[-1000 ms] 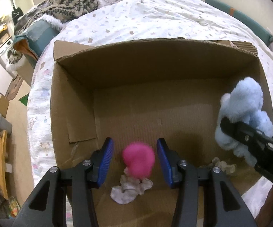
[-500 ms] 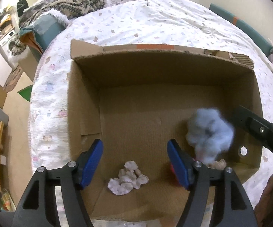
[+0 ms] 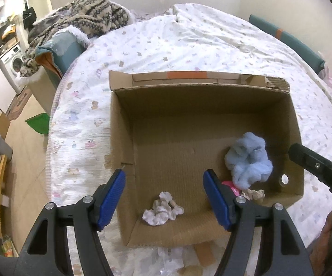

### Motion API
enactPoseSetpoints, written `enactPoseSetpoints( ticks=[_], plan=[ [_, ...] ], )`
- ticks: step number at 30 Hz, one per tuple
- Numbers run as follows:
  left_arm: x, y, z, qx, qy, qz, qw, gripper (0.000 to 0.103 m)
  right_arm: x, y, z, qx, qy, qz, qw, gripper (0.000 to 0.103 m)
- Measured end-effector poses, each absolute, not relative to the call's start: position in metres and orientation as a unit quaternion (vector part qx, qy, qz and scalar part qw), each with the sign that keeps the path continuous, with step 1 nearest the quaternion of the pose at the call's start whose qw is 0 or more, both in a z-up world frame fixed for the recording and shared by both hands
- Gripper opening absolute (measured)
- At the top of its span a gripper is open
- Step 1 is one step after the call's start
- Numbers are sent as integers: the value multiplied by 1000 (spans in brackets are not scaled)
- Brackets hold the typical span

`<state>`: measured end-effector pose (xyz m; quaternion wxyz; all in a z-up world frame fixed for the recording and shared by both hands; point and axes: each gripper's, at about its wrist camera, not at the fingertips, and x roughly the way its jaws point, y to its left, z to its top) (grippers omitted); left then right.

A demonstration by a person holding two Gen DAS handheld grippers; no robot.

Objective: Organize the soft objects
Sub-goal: 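Withdraw both tools from the box toward the remaining items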

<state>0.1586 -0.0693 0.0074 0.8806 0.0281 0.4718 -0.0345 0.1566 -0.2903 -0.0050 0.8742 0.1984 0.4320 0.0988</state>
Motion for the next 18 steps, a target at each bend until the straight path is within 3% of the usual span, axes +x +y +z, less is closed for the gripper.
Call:
enactPoseSetpoints(
  ticks=[18],
  plan=[
    [97,-24,24,-13,468,-36,883,67,98,-287,-4,174,442,75,877,86]
  ],
)
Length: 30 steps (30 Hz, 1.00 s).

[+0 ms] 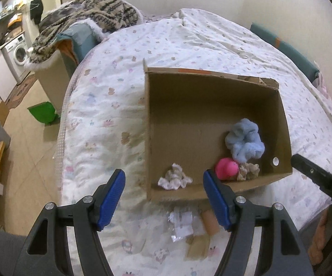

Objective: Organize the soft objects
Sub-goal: 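Withdraw both tools from the box toward the remaining items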

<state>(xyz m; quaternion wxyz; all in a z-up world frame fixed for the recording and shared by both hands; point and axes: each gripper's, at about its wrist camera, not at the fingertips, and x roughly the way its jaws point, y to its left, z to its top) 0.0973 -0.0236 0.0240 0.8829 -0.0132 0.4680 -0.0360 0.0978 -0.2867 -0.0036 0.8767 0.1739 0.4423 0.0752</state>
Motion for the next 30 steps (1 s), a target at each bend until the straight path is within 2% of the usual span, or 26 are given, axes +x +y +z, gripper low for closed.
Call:
enactPoseSetpoints(
  ticks=[13,21,26,30],
  plan=[
    [63,8,3,-57,481,-15,875,67,62,-273,-18,161,477,69,861,86],
    [51,21,-7,-77,494,1,866,67,62,-269,-35,199,504,84,836,86],
    [53,20,-15,-74,508,13,858,67,71,-264,-62,219,553,95,798,86],
    [57,16,-21,-74,516,10,853,67,82,-249,-81,190,583,94,784,86]
  ],
)
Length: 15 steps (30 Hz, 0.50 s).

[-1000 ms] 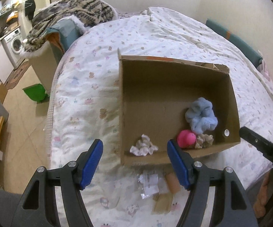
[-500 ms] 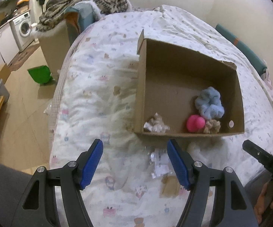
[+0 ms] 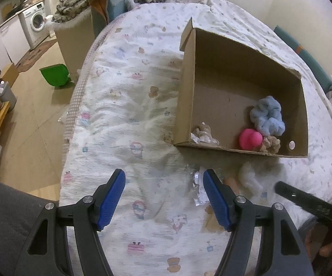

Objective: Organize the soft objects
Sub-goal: 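Withdraw both tools from the box toward the remaining items, then grasp the white sock with the right tool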

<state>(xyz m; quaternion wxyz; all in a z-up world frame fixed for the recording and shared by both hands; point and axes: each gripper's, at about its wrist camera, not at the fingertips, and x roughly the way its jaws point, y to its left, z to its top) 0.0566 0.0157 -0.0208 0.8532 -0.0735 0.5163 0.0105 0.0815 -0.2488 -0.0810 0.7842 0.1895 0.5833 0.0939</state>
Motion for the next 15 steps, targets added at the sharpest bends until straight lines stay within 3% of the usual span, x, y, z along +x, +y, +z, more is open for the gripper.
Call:
enactPoseSetpoints(
  ticks=[5,8,11,13,15],
  plan=[
    [59,12,-27,-68,524,10,849,67,102,-230,-98,157,598,105,779,86],
    [61,12,-30,-68,528,12,846,67,111,-216,-110,144,608,113,772,78],
    [63,13,-35,-68,537,15,841,67,116,-205,-121,132,620,118,764,61],
    [64,14,-38,-68,542,15,838,67,118,-200,-124,118,623,119,764,38],
    [65,14,-41,-72,546,15,835,67,117,-197,-126,110,626,128,762,25]
  ],
)
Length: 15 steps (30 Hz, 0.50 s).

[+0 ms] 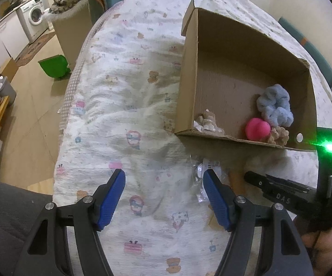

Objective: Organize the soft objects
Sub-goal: 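Grasp the white sock with the right tool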

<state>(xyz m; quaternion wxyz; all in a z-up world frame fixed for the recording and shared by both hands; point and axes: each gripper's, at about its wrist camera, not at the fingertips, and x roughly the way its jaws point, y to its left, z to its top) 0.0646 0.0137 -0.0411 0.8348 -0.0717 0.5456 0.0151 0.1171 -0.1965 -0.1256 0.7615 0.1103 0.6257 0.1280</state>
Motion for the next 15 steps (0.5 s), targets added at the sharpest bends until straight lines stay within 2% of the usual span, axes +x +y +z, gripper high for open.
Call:
enactPoseSetpoints(
  ticks=[1,6,15],
  plan=[
    [65,14,-43,-72,547,17,834,67,116,-195,-125,108,626,131,761,19],
    [69,9,-48,-66,554,18,829,67,110,-192,-114,101,616,138,769,11],
    [63,-19,-60,-46,573,-53,817,67,89,-217,-81,131,595,139,780,10]
  ],
)
